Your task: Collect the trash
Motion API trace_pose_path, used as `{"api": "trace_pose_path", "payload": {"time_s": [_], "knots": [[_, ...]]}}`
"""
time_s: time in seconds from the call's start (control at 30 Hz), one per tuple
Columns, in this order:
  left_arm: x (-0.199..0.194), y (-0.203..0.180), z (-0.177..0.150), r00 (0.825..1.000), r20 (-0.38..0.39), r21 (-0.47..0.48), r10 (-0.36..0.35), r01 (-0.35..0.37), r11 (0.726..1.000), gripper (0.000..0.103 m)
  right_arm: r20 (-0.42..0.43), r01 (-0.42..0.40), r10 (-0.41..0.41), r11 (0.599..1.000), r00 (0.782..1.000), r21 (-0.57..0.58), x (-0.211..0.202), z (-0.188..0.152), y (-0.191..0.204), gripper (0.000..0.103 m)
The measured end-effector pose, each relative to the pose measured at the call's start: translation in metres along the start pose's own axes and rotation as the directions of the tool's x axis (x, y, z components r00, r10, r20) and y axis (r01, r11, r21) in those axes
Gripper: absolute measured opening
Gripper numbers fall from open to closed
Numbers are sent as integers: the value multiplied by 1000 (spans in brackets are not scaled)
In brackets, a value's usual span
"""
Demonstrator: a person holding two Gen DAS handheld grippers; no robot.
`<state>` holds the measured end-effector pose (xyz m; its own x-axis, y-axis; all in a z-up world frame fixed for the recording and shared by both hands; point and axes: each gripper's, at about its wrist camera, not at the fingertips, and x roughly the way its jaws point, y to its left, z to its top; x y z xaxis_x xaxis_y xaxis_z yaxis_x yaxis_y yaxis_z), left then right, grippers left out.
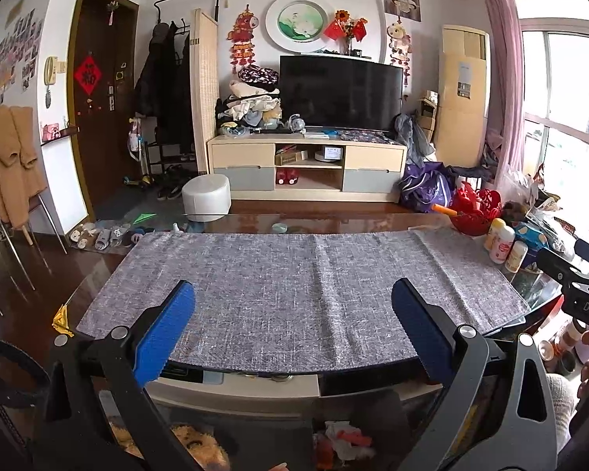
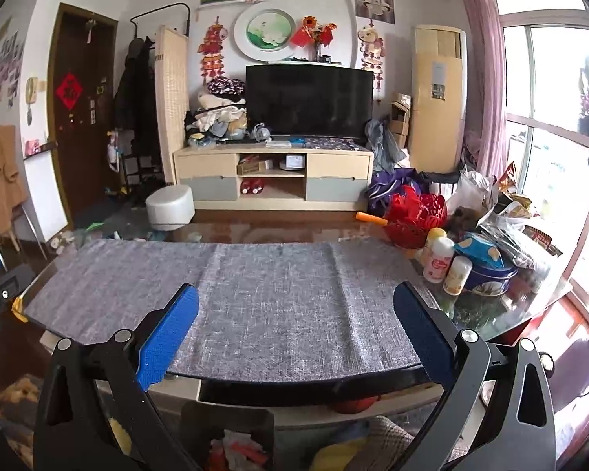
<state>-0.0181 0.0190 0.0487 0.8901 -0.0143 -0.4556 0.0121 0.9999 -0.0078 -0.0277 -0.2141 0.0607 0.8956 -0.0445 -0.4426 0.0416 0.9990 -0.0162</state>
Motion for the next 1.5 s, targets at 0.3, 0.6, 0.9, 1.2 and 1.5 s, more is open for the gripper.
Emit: {"api": "trace_pose_path", "payload": {"time_s": [0.3, 0.6, 0.9, 1.2, 1.5], "knots": [[0, 2, -1, 1000, 0, -3, -8, 8, 1000, 95, -5, -5, 5, 1000, 1000, 2, 1, 0, 0, 100], [-3, -1, -2, 1000, 7, -7, -7, 7, 1000, 95, -5, -9, 9, 1000, 1000, 6, 1, 1, -1, 100], [-6, -2, 0, 1000, 14, -10, -8, 8, 1000, 95, 7, -10, 10, 1000, 1000, 9, -2, 4, 0, 100], [-10, -4, 1, 1000, 22, -12, -8, 8, 1000, 95, 10, -12, 12, 1000, 1000, 13, -3, 4, 1, 100], [-12, -4, 1, 1000, 23, -12, -8, 9, 1000, 95, 11, -14, 14, 1000, 1000, 14, -3, 4, 0, 100]]}}
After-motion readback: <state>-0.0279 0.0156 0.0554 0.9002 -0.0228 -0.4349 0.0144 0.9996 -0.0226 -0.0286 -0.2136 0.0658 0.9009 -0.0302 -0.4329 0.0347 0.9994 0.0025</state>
